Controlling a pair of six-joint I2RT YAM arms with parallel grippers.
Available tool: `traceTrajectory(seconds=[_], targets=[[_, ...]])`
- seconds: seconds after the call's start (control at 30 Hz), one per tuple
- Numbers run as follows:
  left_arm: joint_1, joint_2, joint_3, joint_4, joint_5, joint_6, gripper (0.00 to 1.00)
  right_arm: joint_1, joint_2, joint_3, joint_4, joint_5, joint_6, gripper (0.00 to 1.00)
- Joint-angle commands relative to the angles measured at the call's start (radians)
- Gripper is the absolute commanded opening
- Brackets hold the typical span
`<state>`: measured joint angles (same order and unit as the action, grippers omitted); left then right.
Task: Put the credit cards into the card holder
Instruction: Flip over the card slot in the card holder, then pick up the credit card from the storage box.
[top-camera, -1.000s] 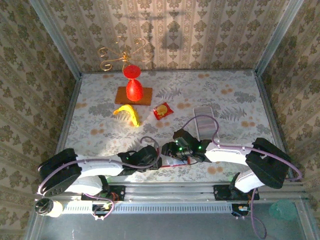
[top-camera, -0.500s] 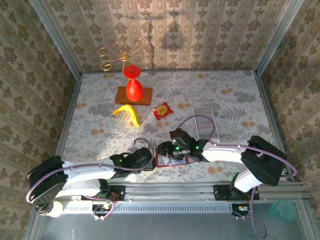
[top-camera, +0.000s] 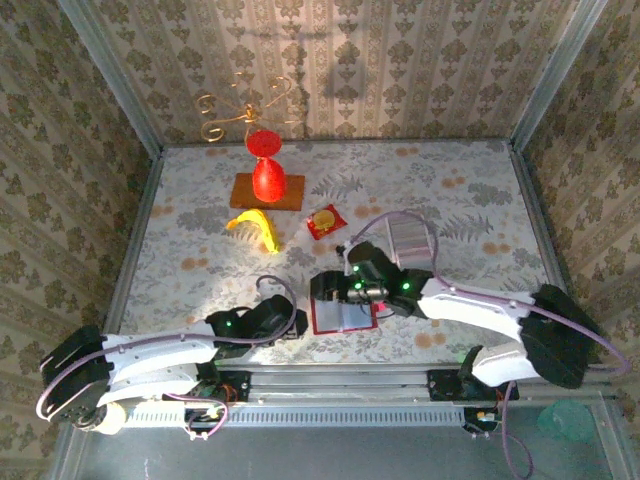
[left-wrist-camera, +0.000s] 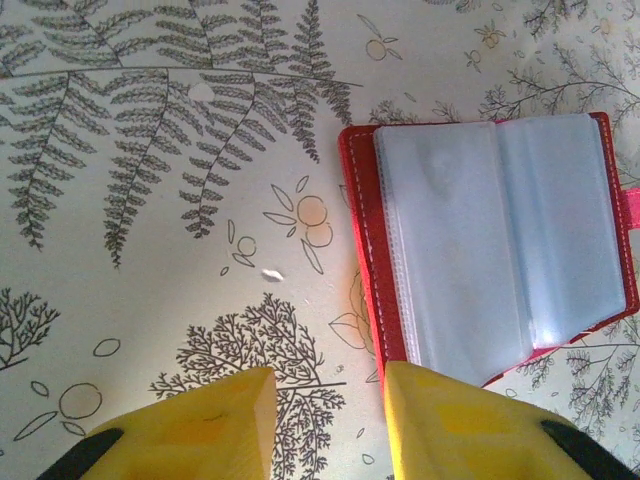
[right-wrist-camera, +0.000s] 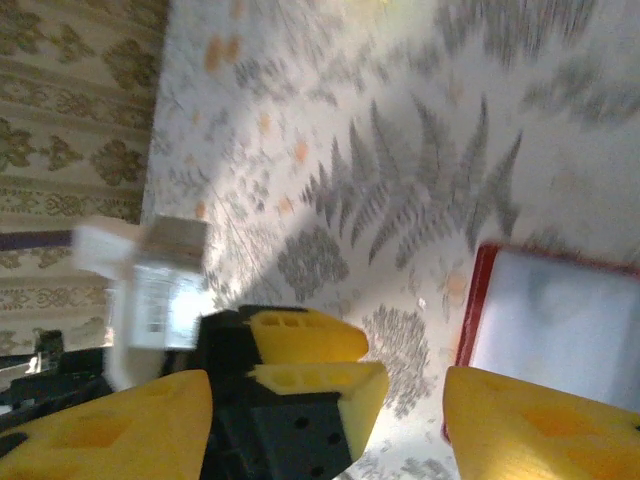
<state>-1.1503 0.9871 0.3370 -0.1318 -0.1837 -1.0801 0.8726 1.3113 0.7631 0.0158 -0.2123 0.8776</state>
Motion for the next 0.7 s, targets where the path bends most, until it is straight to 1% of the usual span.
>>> traceTrajectory(seconds=[0.0, 0.03, 0.13, 0.27, 0.3, 0.4, 0.47, 0.53, 0.6, 0.67], targets=[[0.004, 0.022, 0.06, 0.001, 0.019, 0.041, 0.34, -0.048, -0.126, 0.058, -0.183, 0.102, -0.335, 0.66], [0.004, 0.033, 0.073, 0.009, 0.032, 0.052, 0.34, -0.058, -0.158, 0.065, -0.219, 0.112, -0.436, 0.66], [0.004, 0.075, 0.108, 0.049, 0.075, 0.089, 0.33, -0.069, -0.274, 0.058, -0.3, 0.135, -0.837, 0.68], [0.007, 0.161, 0.146, 0.095, 0.146, 0.125, 0.27, -0.084, -0.403, 0.034, -0.442, 0.228, -1.338, 0.79], [0.01, 0.185, 0.155, 0.107, 0.164, 0.13, 0.25, -0.101, -0.42, 0.037, -0.479, 0.255, -1.43, 0.83], [0.023, 0.236, 0.149, 0.165, 0.212, 0.126, 0.23, -0.177, -0.435, 0.048, -0.62, 0.248, -1.679, 0.84], [0.036, 0.262, 0.143, 0.192, 0.24, 0.127, 0.22, -0.238, -0.435, 0.03, -0.671, 0.247, -1.82, 0.85], [0.049, 0.287, 0.144, 0.2, 0.261, 0.13, 0.22, -0.31, -0.43, 0.004, -0.674, 0.239, -1.927, 0.85], [0.056, 0.301, 0.135, 0.217, 0.27, 0.134, 0.21, -0.385, -0.417, -0.026, -0.628, 0.233, -1.996, 0.86], [0.063, 0.307, 0.126, 0.215, 0.269, 0.134, 0.21, -0.418, -0.398, -0.061, -0.571, 0.264, -2.062, 0.89]])
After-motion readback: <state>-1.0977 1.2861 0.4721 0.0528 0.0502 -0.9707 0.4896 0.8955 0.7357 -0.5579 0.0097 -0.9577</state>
